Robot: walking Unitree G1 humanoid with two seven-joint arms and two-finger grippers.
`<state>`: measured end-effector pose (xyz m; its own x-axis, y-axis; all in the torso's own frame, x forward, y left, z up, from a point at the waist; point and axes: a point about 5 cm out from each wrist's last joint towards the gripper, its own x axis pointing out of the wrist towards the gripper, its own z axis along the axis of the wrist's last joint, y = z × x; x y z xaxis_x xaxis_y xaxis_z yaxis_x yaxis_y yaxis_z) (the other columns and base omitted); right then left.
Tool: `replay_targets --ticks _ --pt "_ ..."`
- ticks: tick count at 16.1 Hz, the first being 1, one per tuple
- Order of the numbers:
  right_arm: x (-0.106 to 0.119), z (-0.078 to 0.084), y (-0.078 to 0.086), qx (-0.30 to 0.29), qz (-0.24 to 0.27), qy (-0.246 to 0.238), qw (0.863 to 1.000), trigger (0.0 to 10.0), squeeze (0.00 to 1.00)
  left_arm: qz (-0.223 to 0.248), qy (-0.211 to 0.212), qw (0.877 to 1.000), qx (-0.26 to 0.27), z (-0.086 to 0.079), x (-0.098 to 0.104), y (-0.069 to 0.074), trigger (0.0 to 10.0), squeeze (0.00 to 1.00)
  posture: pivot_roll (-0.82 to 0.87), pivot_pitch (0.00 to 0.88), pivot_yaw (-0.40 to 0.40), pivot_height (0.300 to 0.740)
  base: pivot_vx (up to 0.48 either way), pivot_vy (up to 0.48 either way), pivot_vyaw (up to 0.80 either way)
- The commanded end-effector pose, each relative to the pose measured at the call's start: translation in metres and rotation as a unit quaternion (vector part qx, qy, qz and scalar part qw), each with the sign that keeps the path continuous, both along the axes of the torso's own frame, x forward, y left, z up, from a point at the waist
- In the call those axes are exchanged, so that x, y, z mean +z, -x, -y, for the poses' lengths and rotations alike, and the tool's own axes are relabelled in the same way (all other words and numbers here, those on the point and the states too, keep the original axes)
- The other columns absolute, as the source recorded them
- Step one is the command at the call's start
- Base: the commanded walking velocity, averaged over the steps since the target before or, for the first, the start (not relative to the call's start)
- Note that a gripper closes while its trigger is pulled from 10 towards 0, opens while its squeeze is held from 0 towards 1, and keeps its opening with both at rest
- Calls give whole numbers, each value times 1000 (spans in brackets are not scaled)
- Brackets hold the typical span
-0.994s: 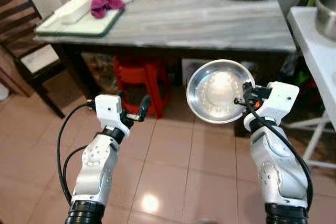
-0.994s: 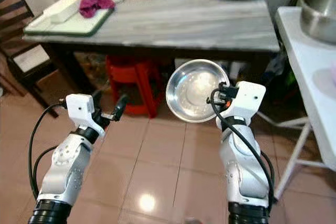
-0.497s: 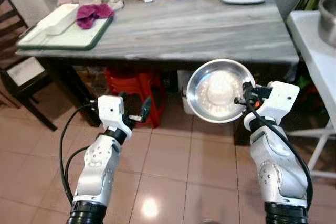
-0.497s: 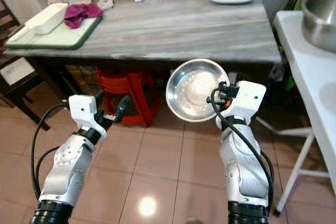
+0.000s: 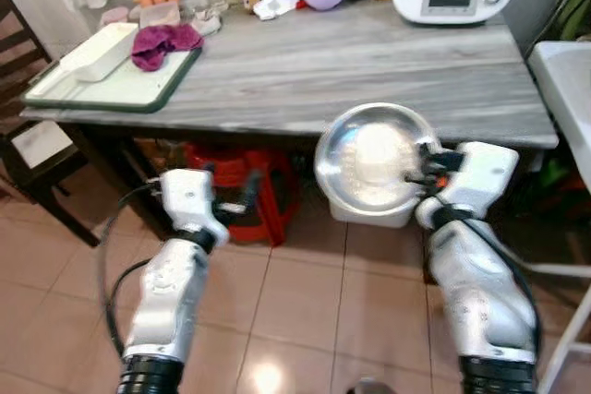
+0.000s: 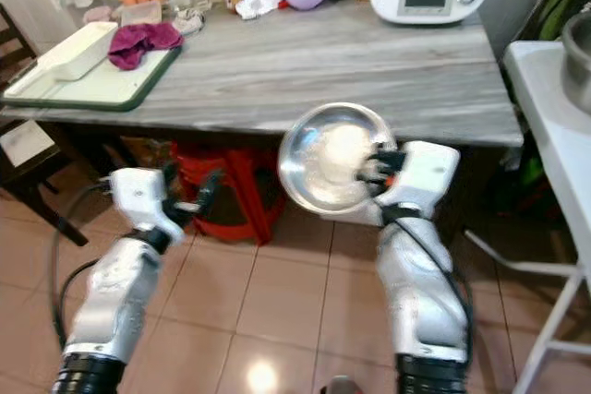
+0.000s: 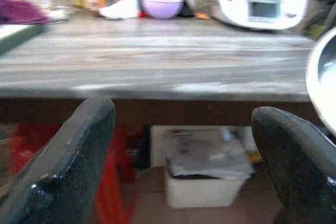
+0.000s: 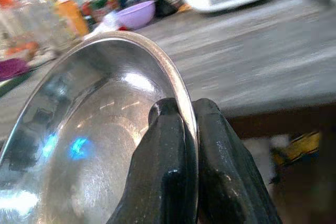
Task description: Setting the table
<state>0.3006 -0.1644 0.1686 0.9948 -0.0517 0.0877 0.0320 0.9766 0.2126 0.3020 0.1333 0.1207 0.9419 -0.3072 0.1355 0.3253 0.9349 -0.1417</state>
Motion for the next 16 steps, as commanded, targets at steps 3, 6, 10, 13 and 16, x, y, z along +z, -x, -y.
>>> replay_targets --ticks 3,6,10,13,16 --pt "5 -11 0 19 13 -11 1000 10000 0 5 -7 1000 13 -12 3 0 10000 0 -154 119 94 740 396 0 0" --pt "4 -11 1 16 12 -12 1000 10000 0 5 -9 1000 10 -11 3 0 10000 0 -153 122 96 740 396 0 0" --pt "3 -11 1 14 11 -13 1000 10000 0 4 -10 1000 8 -10 3 -1 10000 0 -153 124 99 740 396 0 0" --pt "3 -11 1 14 11 -14 1000 10000 0 4 -10 1000 8 -10 3 -1 10000 0 -153 124 99 740 398 0 0" --pt "3 -10 -1 12 11 -15 1000 10000 0 4 -9 1000 8 -10 2 -1 10000 0 -153 123 98 740 396 0 0"
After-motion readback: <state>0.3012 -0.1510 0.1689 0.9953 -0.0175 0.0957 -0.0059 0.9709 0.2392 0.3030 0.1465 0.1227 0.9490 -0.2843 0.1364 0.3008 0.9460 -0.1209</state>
